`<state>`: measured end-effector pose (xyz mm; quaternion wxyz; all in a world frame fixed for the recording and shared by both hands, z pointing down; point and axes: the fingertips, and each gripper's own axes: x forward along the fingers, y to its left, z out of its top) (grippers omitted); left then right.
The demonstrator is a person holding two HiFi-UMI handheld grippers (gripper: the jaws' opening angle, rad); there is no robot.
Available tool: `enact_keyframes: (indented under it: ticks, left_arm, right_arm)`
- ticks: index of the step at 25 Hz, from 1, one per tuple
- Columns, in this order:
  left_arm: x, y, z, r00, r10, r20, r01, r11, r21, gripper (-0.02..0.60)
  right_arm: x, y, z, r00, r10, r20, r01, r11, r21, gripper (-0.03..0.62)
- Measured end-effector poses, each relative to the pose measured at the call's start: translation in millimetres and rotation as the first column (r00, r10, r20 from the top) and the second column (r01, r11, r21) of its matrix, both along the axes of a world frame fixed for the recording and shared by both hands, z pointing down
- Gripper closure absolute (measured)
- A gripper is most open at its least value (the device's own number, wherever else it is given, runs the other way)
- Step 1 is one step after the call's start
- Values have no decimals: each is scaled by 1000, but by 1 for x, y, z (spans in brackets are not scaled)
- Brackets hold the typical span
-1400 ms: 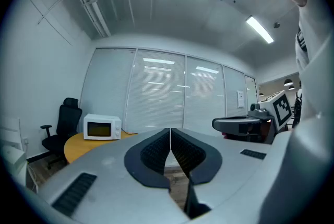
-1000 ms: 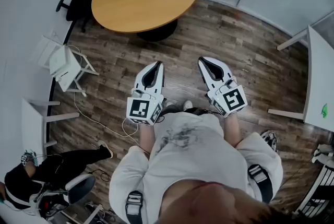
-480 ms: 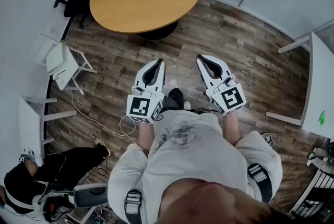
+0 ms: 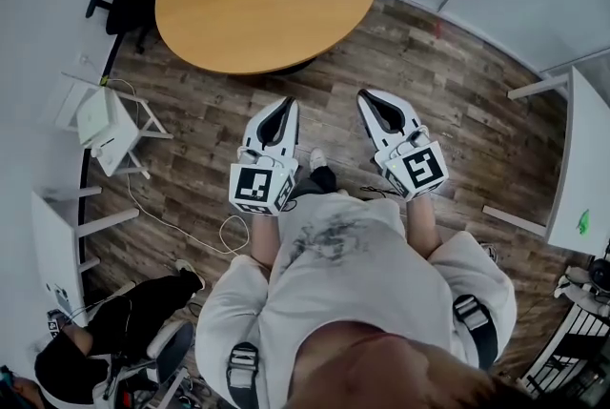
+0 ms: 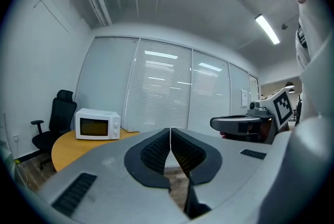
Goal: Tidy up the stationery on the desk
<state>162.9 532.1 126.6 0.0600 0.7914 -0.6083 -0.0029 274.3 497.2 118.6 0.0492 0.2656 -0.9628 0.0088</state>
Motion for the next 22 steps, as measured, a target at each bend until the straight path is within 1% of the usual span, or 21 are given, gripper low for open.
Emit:
enact_keyframes:
  ticks: [8,13,22]
  left_arm:
    - [-41,-49,-3,1000,18,-10,-18,1000,7,568]
    - [-59,-72,-4,1000,26,-9,-26,1000,15,568]
    - [-82,-123,-1,1000,25,-2,-25,1000,12,568]
  right_arm:
    - [-44,-45,5,1000,9,-23,-10,1000,-12,531]
    - [-61,-67,7,999,23,-22,-23,1000,-9,530]
    - [-85,-123,10,999,26,-20,-26,1000,-11,531]
